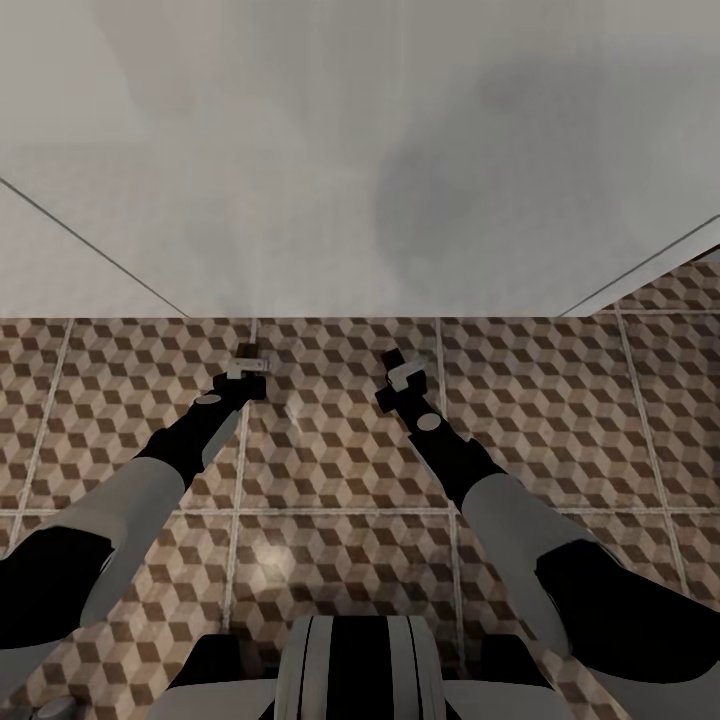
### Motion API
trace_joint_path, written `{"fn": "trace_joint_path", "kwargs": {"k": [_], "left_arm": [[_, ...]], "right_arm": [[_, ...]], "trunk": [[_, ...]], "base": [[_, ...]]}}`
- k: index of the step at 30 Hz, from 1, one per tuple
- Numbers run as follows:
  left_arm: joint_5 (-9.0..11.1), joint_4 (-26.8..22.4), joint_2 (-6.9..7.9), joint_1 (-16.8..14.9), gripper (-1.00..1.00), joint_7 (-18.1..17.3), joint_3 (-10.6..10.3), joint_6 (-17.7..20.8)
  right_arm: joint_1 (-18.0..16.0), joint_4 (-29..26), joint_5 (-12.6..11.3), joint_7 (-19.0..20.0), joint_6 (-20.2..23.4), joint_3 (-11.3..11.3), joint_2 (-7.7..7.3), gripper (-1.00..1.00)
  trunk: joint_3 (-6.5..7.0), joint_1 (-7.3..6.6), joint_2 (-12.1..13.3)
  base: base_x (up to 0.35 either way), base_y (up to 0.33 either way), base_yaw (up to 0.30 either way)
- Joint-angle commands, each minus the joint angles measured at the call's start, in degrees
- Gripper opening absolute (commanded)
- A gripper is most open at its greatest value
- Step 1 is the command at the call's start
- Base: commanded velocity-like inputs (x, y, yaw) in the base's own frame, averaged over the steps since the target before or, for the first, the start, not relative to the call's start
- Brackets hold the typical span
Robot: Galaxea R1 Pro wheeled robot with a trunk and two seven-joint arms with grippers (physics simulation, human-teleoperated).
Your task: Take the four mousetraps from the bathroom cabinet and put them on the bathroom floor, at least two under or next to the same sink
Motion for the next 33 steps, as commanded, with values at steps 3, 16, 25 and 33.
{"fn": "trace_joint_path", "kwargs": {"k": [3, 16, 25, 33], "left_arm": [[0.5, -0.1, 0.08, 0.0, -1.00, 0.4, -0.5, 0.3], [0.5, -0.1, 0.08, 0.0, -1.00, 0.4, -0.5, 0.3], [0.5, -0.1, 0.08, 0.0, -1.00, 0.4, -0.5, 0.3], [0.5, -0.1, 0.08, 0.0, -1.00, 0.4, -0.5, 0.3]], "right_arm": [[0.0, 0.1, 0.3, -0.2, -0.1, 0.2, 0.00, -1.00], [0.0, 0.1, 0.4, -0.2, -0.1, 0.2, 0.00, 1.00], [0.0, 0.1, 0.4, -0.2, -1.1, 0.2, 0.00, 1.00], [0.0, 0.1, 0.4, -0.2, -1.4, 0.2, 0.00, 1.00]], "trunk": [[-0.02, -0.01, 0.0], [-0.02, -0.01, 0.0], [-0.02, -0.01, 0.0], [-0.02, -0.01, 0.0]], "base": [[0.000, 0.000, 0.000], [0.000, 0.000, 0.000], [0.000, 0.000, 0.000], [0.000, 0.000, 0.000]]}}
